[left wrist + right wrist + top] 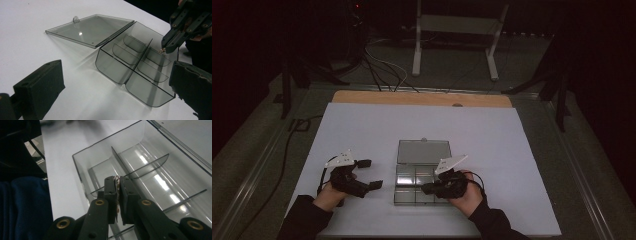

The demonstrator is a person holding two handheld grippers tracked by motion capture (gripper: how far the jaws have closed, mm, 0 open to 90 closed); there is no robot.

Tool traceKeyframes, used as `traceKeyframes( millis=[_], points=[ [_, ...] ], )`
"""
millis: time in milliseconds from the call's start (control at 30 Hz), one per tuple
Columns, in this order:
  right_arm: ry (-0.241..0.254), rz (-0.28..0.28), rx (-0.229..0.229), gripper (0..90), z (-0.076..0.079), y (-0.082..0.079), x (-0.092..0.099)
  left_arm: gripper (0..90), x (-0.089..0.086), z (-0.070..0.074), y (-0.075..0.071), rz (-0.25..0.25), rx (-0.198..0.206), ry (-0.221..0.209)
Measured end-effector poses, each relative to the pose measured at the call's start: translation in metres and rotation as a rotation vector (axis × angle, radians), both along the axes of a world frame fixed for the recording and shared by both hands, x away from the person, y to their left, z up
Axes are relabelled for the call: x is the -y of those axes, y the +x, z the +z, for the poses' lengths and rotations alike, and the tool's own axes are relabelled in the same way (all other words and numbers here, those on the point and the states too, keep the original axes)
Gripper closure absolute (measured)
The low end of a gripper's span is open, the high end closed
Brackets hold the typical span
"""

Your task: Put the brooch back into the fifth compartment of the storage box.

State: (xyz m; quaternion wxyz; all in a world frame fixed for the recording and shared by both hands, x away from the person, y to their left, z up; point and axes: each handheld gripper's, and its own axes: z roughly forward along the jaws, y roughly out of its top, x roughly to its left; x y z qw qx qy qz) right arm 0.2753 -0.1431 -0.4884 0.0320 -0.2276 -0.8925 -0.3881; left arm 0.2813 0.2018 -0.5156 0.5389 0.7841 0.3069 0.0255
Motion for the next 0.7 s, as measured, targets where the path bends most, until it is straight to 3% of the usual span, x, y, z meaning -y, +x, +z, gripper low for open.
traceKeyframes(
  millis=[67, 167, 367, 700],
  points=[
    [0.0, 0.007, 0.005, 83.4, 0.001, -0.001, 0.001, 0.9, 0.0, 0.0, 0.0, -0.002, -0.002, 0.001],
    [0.016, 0.005, 0.011, 71.6, 0.004, -0.001, 0.003, 0.9, 0.001, 0.0, 0.0, -0.01, -0.003, -0.001],
    [0.064, -0.029, 0.066, 50.4, 0.015, -0.002, 0.007, 0.9, 0.004, -0.001, -0.002, -0.037, -0.004, 0.005],
    [0.139, -0.082, 0.113, 24.6, 0.028, 0.0, 0.017, 0.9, 0.008, 0.002, -0.001, -0.061, 0.001, 0.011]
  ],
)
